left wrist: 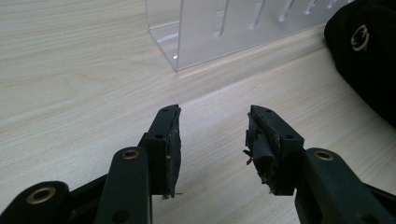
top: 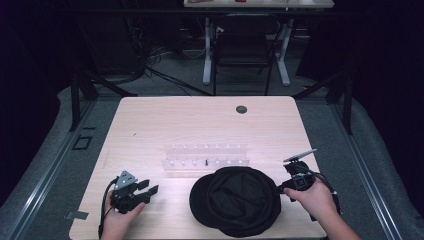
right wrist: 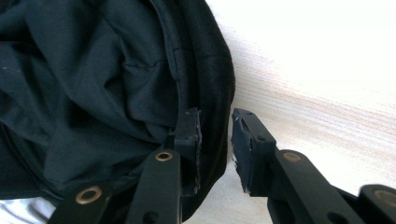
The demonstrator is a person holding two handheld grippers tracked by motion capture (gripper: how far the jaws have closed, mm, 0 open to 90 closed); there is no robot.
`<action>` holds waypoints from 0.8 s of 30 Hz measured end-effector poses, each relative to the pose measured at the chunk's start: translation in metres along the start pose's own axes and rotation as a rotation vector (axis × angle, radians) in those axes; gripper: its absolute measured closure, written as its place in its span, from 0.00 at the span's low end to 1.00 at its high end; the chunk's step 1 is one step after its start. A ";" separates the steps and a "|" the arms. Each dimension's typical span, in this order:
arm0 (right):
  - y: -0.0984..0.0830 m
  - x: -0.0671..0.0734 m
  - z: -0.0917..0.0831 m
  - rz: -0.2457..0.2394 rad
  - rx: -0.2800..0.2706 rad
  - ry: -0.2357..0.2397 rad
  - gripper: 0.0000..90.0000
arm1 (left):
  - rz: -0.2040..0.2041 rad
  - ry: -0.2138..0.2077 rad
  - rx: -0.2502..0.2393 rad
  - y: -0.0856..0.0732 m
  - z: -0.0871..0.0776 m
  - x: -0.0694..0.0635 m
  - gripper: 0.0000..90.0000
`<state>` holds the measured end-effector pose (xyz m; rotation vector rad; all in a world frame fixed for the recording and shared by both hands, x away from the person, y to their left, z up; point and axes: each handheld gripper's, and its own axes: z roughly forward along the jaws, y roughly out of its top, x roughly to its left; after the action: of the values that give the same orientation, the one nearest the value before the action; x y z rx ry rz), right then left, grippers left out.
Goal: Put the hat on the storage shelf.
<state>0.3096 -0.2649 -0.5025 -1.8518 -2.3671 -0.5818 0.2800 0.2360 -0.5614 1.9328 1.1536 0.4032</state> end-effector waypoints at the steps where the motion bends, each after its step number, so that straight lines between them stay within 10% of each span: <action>1: 0.001 -0.001 0.001 0.001 0.006 -0.002 0.80 | 0.000 0.000 0.000 0.000 0.000 0.000 0.60; 24: 0.010 -0.010 0.020 0.042 0.133 0.093 0.95 | -0.003 -0.003 0.008 0.000 0.001 0.000 0.60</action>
<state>0.3250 -0.2652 -0.5219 -1.7742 -2.2436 -0.4827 0.2805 0.2358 -0.5620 1.9376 1.1581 0.3942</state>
